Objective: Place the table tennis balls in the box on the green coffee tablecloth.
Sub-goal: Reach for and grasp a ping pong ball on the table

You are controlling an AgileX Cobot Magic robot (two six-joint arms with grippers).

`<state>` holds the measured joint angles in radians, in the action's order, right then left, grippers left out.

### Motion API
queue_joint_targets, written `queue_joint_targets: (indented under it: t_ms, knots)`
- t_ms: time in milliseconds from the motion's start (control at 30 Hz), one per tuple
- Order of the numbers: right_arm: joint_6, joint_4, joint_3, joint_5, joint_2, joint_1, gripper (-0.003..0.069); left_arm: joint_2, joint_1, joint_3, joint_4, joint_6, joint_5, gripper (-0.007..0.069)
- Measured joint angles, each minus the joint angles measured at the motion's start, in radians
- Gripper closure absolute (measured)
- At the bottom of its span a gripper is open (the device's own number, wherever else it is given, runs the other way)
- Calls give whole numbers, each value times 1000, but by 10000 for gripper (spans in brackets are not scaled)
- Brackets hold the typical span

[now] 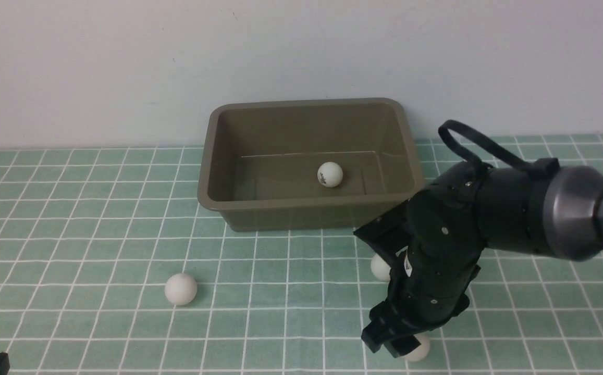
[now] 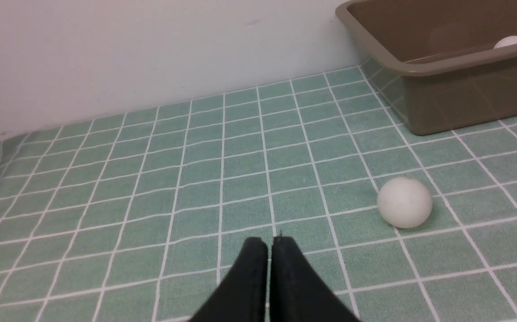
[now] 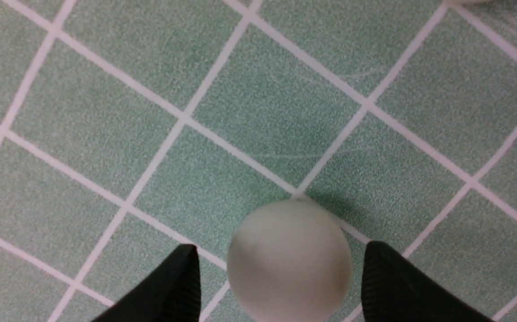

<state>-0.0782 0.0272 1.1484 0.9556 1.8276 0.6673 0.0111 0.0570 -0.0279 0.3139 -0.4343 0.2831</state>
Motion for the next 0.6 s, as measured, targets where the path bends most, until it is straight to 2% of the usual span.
queue_joint_targets:
  t_ms: [267,433,600]
  knots:
    - [19,0,0,-18,56,0,219,0,0,0,0,0,0,629]
    - [19,14,5,-14,62,1,286,0,0,0,0,0,0,629]
    - [19,19,32,27,50,1,295,0,0,0,0,0,0,629]
